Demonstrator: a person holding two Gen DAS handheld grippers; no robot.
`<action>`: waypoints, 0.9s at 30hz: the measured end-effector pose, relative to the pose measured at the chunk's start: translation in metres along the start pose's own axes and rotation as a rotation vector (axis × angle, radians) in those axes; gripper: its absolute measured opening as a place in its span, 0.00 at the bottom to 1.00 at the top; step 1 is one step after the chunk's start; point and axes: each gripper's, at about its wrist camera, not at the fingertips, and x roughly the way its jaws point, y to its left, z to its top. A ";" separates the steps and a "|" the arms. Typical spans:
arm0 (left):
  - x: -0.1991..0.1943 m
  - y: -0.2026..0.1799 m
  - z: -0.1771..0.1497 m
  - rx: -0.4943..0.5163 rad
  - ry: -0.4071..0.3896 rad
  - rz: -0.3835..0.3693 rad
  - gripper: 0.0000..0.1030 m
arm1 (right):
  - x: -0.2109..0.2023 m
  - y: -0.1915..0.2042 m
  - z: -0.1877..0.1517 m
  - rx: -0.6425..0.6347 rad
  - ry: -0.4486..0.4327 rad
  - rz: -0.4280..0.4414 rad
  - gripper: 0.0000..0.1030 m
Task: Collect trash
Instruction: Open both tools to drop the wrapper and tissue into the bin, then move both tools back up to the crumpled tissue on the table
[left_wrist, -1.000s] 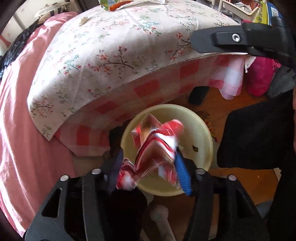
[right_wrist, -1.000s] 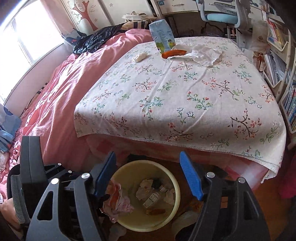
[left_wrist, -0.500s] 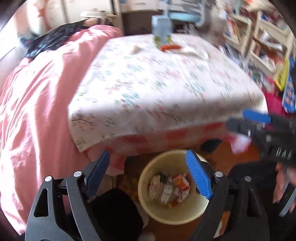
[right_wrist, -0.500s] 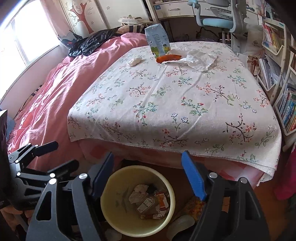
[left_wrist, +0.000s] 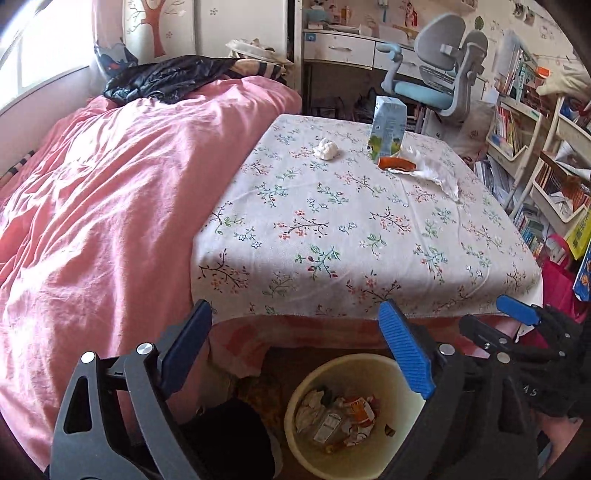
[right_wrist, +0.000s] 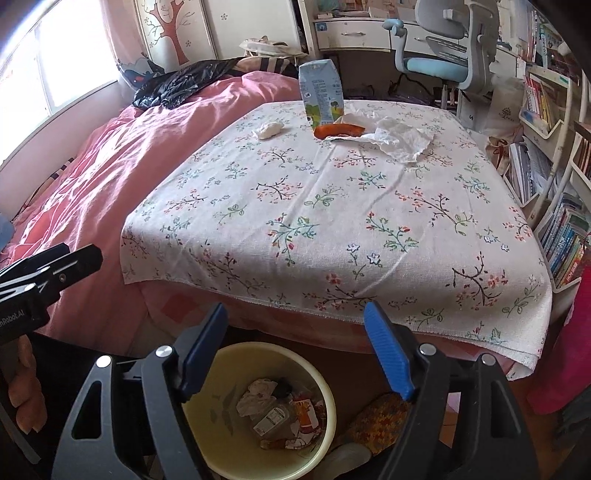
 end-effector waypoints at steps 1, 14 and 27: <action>0.000 0.002 0.001 -0.007 -0.002 0.000 0.86 | 0.001 0.003 0.000 -0.009 0.000 -0.001 0.72; 0.007 0.029 0.047 -0.073 -0.038 0.019 0.87 | -0.003 0.010 0.031 -0.002 -0.035 0.053 0.73; 0.088 0.035 0.128 -0.068 -0.023 0.023 0.87 | 0.015 -0.054 0.111 0.072 -0.101 -0.012 0.73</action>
